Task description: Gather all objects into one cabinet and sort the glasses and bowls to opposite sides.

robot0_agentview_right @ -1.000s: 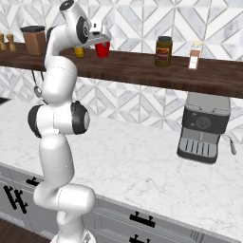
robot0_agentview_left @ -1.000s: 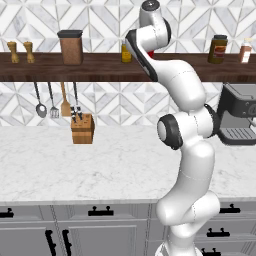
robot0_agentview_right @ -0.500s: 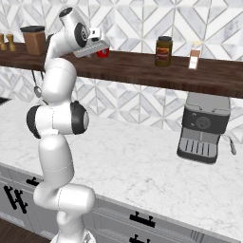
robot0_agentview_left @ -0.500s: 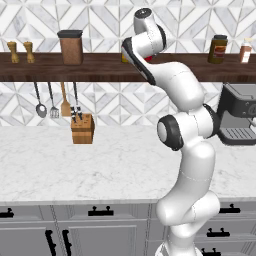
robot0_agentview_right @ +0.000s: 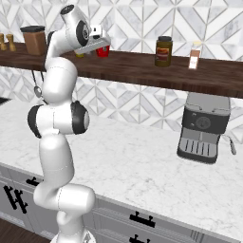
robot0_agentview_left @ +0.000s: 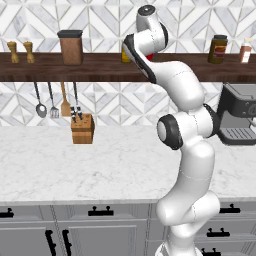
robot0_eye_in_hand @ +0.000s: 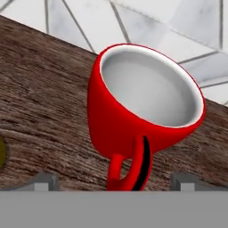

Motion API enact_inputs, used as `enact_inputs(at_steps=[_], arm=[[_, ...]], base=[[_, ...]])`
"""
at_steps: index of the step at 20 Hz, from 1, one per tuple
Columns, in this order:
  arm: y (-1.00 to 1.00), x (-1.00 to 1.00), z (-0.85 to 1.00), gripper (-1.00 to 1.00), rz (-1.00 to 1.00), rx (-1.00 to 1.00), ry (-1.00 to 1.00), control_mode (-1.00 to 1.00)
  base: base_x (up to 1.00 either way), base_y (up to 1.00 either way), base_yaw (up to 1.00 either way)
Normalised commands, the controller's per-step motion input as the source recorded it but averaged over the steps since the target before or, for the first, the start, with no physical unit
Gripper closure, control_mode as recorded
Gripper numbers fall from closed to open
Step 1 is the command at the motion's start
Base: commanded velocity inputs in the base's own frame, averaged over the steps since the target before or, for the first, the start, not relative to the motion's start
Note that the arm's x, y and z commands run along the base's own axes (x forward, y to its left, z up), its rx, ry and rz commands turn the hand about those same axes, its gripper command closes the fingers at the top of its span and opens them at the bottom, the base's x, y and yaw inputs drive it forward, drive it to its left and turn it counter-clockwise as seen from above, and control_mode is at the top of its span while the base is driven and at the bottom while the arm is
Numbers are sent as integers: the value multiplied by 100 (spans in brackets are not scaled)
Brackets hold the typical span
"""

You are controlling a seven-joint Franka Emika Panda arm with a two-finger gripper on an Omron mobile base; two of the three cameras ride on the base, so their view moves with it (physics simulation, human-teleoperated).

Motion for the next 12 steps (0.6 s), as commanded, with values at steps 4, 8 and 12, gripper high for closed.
enact_inputs(at_steps=[4, 8, 12], arm=[[0, 6, 47, -100, 0, 10, 1, -100], [0, 4, 8, -100, 0, 2, 1, -100], [4, 6, -11, -100, 0, 0, 2, -100]], base=[[0, 0, 0], [0, 0, 0], [0, 0, 0]])
